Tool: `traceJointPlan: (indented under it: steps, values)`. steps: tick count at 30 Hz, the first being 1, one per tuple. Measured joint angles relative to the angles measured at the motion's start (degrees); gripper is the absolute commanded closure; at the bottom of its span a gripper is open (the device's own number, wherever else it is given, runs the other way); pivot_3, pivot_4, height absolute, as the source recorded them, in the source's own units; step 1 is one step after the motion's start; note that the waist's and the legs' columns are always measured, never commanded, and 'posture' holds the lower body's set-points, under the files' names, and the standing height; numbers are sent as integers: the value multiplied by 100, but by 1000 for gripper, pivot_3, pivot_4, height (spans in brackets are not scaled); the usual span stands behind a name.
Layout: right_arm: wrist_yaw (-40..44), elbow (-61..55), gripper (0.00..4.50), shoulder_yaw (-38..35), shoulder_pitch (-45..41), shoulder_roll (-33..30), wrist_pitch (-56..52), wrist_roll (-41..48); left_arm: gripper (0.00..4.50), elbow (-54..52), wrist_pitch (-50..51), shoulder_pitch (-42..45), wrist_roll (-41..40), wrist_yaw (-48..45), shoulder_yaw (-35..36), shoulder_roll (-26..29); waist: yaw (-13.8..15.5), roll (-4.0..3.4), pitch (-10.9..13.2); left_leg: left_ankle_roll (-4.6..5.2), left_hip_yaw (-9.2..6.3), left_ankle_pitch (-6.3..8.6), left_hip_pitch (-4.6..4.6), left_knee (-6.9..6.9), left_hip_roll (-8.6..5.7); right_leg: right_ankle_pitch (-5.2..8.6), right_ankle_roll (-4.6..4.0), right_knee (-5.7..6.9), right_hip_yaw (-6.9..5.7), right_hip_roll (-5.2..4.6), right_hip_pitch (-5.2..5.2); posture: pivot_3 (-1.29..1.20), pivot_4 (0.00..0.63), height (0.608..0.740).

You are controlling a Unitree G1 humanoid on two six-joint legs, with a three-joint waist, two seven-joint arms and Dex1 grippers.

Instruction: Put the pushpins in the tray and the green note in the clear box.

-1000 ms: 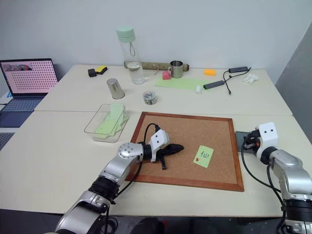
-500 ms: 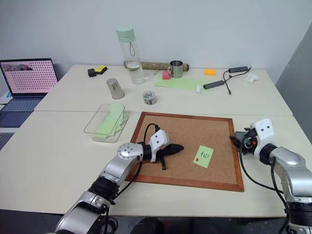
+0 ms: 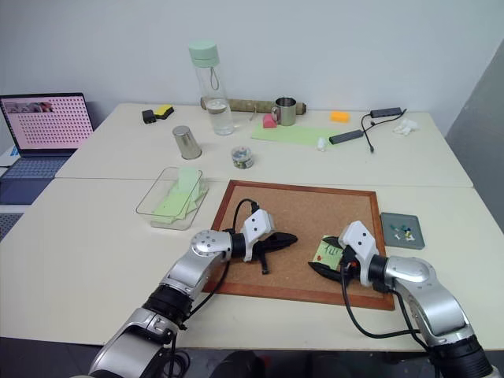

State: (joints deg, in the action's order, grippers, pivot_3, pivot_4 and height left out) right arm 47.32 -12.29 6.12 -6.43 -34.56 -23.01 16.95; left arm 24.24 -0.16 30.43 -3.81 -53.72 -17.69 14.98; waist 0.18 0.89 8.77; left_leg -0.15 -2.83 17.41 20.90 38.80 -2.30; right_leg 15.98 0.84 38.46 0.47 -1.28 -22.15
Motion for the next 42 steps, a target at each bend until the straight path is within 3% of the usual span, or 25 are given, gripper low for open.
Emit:
traceJointPlan:
  steps: [12, 16, 32, 37, 42]
  values:
    - [93, 271, 3862, 71, 11, 181, 345, -52, 4500, -72, 103, -6, 0, -48, 2, 21, -11, 0, 0, 0, 0, 0, 0, -2, 0, 0, 0, 0, 0, 0, -1, 0, 150, 740]
    - [166, 269, 4465, 74, 80, 180, 384, -43, 4500, -86, 112, -10, 1, -44, 2, 31, -11, 0, 0, 0, -1, 0, 0, -2, 1, 0, 0, 0, 0, 0, -1, 0, 150, 740]
    - [354, -476, 4465, -145, -177, -284, 485, -10, 4500, -119, 370, -21, -89, 47, 118, -68, 1, 6, 8, 0, -8, 0, 3, -3, 0, 0, 1, -11, -9, 0, 3, 0, 150, 740]
    - [399, -524, 4500, -137, -286, -457, 904, -312, 3779, -472, 1400, -27, -656, -66, 467, -13, -25, 16, 27, -1, -8, 0, 16, -4, 1, -1, 0, -16, -9, 0, -9, 0, 150, 740]
    - [457, -423, 4500, -69, -428, -602, 1613, -785, 2865, -1461, 3265, -77, -1967, -192, 1345, 276, -40, 24, 53, -3, -21, -1, 32, -6, 6, -1, -1, -28, -21, 2, -16, 0, 150, 740]
